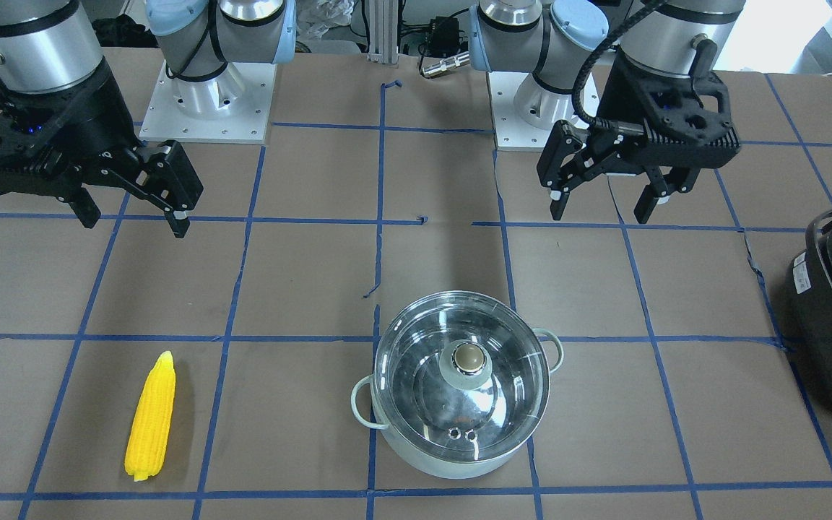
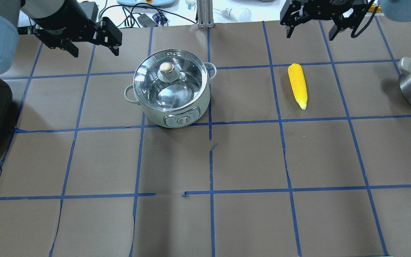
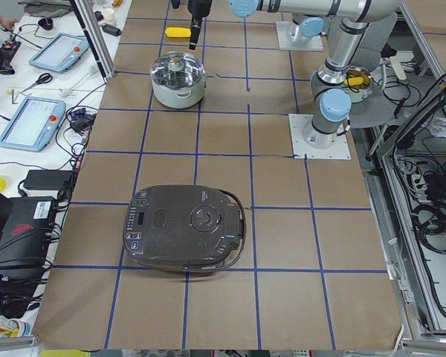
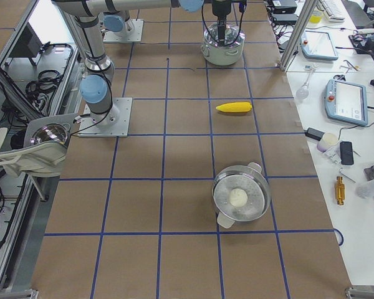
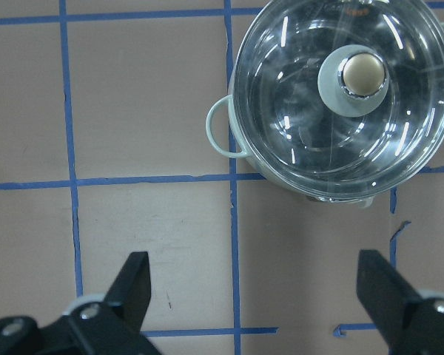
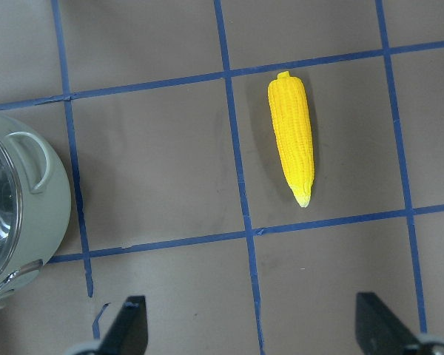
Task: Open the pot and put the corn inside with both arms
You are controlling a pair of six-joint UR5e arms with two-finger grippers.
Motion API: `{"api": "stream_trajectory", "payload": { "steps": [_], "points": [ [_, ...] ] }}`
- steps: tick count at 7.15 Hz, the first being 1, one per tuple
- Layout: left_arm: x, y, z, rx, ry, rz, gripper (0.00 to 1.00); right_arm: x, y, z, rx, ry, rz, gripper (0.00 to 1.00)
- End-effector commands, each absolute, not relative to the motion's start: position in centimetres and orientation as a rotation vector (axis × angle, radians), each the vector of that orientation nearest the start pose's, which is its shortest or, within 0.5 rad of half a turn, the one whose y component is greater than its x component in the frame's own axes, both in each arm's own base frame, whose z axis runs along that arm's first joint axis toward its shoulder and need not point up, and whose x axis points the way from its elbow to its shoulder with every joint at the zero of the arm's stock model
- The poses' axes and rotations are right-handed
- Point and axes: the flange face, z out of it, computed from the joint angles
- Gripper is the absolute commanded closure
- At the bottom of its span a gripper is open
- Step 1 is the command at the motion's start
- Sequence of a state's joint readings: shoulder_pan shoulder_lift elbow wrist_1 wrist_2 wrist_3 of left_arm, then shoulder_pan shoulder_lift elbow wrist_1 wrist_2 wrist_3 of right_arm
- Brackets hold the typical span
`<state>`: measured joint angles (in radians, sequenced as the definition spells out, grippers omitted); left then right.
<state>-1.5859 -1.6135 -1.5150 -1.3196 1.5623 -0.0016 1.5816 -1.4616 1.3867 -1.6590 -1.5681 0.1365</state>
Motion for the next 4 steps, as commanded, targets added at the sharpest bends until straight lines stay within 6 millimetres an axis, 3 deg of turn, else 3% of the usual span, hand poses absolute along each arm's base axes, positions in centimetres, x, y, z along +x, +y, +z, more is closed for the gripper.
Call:
{"api": "stream_trajectory", "payload": {
  "steps": [1, 2, 4],
  "points": [
    [-16.3, -56.5, 48.7, -0.175, 3.148, -0.388, 0.00, 14.0, -55.0, 53.2, 0.196, 3.111, -0.251, 0.00],
    [-18.1, -57.7, 46.3, -0.395, 3.143, -0.328, 0.00, 13.9, -55.0, 53.2, 0.196, 3.112, -0.251, 0.00],
    [-22.7, -59.9, 42.8, -0.353, 3.150, -0.283, 0.00, 13.9, -55.0, 53.2, 0.196, 3.112, -0.248, 0.00]
  ]
}}
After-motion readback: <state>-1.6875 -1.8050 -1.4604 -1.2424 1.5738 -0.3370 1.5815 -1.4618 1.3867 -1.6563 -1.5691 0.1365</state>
